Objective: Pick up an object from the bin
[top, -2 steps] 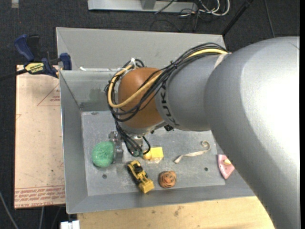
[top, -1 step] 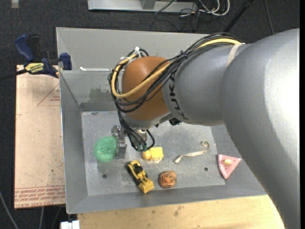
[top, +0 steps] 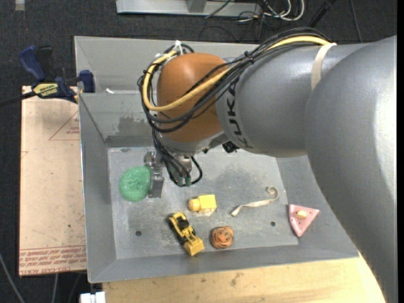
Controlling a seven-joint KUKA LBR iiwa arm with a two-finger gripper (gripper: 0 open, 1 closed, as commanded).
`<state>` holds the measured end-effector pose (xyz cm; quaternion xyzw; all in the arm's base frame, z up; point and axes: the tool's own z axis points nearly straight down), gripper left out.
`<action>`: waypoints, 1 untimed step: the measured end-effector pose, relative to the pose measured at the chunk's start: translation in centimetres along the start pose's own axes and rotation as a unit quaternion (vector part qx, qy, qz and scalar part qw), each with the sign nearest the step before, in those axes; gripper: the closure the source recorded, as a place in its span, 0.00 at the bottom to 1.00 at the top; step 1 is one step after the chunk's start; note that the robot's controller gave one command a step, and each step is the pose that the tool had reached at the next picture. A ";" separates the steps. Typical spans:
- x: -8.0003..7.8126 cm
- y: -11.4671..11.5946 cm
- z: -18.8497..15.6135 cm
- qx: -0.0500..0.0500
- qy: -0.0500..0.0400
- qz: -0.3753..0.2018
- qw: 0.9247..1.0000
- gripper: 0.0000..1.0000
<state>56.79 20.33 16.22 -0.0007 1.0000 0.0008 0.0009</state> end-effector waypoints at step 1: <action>1.4 -0.4 -5.1 0.001 0.003 -0.015 1.000 1.00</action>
Offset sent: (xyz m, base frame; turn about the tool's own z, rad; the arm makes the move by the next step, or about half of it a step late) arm 0.0202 -0.0088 0.1277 -0.0169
